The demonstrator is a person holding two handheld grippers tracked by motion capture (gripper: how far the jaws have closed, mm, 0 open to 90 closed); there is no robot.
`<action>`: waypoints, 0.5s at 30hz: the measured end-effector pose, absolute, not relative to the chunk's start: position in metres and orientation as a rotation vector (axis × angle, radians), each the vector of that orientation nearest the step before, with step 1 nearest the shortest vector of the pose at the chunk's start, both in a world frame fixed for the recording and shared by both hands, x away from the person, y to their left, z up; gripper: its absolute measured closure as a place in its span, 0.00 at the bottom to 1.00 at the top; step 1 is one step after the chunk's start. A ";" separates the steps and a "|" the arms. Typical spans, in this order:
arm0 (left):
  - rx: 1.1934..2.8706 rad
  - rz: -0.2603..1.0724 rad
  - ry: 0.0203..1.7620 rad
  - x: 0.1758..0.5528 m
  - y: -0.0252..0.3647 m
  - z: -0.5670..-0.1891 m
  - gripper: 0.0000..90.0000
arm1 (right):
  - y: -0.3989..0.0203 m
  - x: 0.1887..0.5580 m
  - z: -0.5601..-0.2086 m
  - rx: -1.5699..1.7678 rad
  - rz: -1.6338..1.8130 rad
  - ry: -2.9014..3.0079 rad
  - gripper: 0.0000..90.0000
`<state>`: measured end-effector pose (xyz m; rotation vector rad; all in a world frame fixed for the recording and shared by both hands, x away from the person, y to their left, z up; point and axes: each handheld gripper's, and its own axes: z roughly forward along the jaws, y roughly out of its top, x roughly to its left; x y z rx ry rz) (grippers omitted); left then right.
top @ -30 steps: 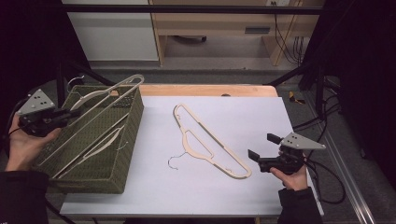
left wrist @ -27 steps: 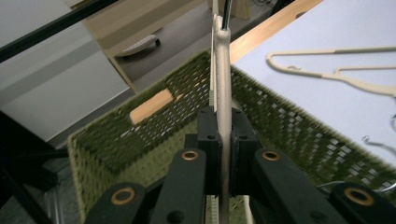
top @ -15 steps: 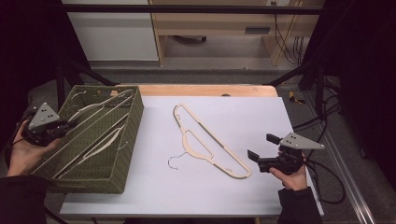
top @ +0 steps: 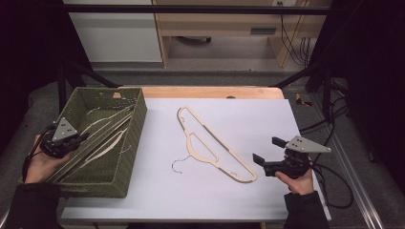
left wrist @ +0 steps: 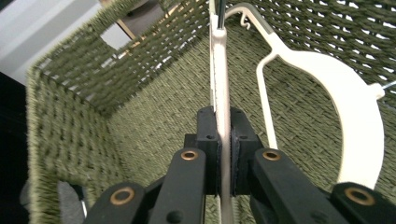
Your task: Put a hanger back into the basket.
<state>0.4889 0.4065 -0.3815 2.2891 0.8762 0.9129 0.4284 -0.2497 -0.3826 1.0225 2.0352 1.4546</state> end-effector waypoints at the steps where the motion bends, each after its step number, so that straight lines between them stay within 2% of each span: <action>1: 2.304 0.897 0.877 0.489 0.407 -0.384 0.94 | -0.250 0.428 -0.383 1.022 1.454 2.035 0.06; 5: 2.321 0.848 0.878 0.488 0.409 -0.388 0.94 | -0.249 0.428 -0.383 1.030 1.456 2.034 0.06; 9: 2.351 0.738 0.874 0.488 0.400 -0.389 0.92 | -0.248 0.428 -0.383 1.029 1.454 2.038 0.06; 15: 2.396 0.668 0.844 0.486 0.391 -0.394 0.83 | -0.249 0.428 -0.383 1.021 1.456 2.036 0.06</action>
